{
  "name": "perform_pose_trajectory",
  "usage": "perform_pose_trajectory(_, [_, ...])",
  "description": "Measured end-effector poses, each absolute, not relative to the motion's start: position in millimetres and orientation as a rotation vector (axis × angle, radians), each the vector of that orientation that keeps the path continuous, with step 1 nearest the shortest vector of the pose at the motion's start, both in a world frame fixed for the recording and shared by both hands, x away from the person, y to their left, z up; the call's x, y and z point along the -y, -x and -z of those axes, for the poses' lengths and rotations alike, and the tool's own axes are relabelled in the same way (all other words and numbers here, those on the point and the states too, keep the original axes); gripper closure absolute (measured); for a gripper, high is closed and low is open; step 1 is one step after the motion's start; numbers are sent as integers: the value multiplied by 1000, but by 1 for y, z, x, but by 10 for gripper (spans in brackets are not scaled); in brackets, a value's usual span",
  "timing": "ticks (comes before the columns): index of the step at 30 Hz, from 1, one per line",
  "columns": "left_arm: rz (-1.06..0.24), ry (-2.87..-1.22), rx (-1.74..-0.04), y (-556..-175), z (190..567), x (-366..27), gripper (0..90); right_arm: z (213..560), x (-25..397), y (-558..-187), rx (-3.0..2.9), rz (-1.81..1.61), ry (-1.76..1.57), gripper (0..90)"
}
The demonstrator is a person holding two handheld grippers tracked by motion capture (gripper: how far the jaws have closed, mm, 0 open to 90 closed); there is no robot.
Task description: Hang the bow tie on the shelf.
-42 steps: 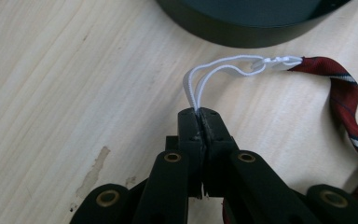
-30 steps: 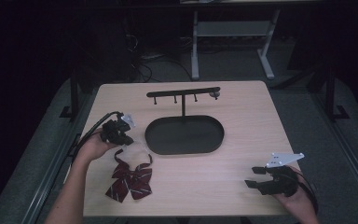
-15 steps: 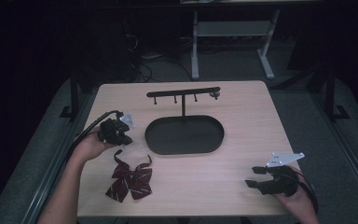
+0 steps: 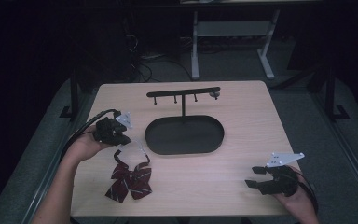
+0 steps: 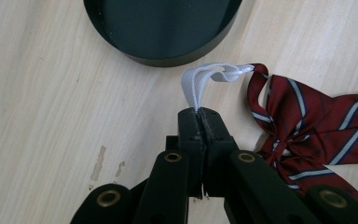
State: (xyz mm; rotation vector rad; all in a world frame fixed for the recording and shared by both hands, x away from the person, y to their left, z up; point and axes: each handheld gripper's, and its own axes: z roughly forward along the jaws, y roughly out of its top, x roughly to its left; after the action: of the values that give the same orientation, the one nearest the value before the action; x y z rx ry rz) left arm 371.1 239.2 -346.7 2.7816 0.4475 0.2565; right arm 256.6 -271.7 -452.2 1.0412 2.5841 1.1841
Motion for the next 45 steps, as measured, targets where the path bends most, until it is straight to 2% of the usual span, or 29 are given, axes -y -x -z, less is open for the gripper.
perform_pose_trajectory(45, [-317, -2832, -307, -345, 305, -230, 885, 452, 272, -256, -2578, -1183, -1029, 365])
